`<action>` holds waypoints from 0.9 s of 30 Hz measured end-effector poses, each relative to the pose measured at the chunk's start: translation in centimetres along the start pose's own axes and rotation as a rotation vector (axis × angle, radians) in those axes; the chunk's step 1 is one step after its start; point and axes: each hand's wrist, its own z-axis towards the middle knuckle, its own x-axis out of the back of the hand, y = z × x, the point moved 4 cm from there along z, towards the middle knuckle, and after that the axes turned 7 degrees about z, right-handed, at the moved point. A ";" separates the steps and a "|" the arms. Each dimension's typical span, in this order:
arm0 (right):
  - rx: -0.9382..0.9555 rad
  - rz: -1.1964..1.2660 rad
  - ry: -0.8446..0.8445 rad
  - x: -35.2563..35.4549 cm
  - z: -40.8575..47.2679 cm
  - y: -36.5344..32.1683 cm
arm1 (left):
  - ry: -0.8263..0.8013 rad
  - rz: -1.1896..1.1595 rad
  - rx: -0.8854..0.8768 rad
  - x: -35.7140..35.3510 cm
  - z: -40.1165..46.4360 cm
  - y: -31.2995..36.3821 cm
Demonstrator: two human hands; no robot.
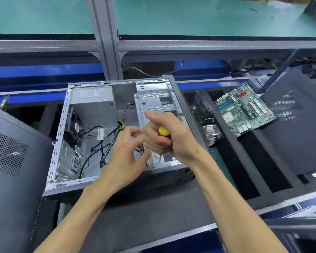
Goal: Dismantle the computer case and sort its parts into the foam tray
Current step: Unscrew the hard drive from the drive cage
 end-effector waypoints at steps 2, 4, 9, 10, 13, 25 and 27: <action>-0.004 0.035 0.029 0.3 -0.2 -0.1 | -0.154 -0.187 -0.072 0.3 -0.1 1.3; 0.026 0.046 0.055 0.6 -0.7 0.0 | -0.261 -0.227 -0.075 0.2 0.0 2.0; 0.175 -0.067 0.202 1.0 -1.4 0.0 | -0.058 -0.197 -0.186 0.3 0.1 2.4; 0.230 -0.078 0.241 1.1 -1.5 -0.2 | -0.022 -0.178 -0.204 0.3 0.1 2.3; 0.336 -0.108 0.326 0.8 -2.0 -0.7 | 0.047 -0.111 -0.240 0.1 0.2 2.7; 0.312 -0.189 0.427 0.1 -2.1 -1.7 | -0.068 -0.026 -0.215 0.2 1.0 3.1; 0.361 -0.195 0.515 -0.3 -2.4 -1.3 | 0.006 -0.052 -0.186 0.2 0.8 2.9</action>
